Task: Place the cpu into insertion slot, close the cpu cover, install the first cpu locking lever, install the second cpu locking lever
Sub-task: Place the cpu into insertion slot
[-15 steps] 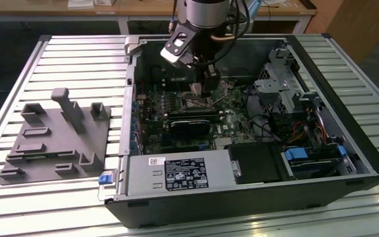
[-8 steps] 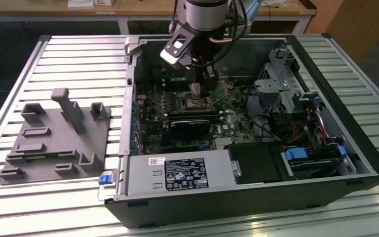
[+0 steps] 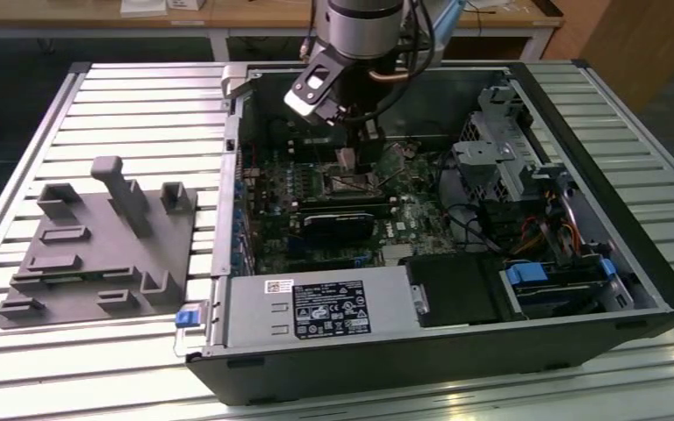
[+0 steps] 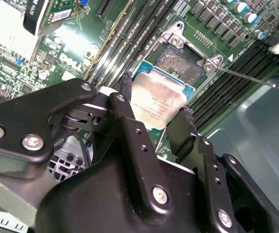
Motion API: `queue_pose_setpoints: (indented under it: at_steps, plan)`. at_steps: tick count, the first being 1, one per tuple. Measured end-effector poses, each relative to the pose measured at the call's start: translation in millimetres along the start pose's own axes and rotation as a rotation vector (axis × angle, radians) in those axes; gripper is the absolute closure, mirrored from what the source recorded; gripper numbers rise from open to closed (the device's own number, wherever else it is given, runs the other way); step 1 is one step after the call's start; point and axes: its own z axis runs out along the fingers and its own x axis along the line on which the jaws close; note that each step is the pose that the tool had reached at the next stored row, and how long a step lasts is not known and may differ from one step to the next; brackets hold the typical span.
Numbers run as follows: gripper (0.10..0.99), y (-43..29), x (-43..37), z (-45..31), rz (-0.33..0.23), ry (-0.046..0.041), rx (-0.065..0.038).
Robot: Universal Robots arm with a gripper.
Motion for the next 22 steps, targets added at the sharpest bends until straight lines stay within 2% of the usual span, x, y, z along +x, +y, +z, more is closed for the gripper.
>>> queue_pose_setpoints:
  at_steps: [4, 7, 9, 14, 16, 18, 20, 22]
  plan:
    - [0.549, 0.2, 6.2, 4.2, 0.009, -0.0020, 0.000]
    - [0.549, 0.2, 9.5, 6.8, 0.009, -0.0141, -0.004]
    - [0.549, 0.1, 10.0, 8.2, 0.009, -0.0201, -0.015]
    - [0.549, -0.6, 10.2, 11.1, 0.009, -0.0241, -0.052]
    - [0.549, -1.3, 10.3, 11.8, 0.010, -0.0317, -0.060]
    - [0.549, -2.1, 10.7, 12.8, 0.010, -0.0426, -0.063]
    - [0.549, -3.0, 10.9, 13.8, 0.011, -0.0565, -0.064]
    - [0.549, -4.3, 11.6, 15.2, 0.014, -0.0660, -0.063]
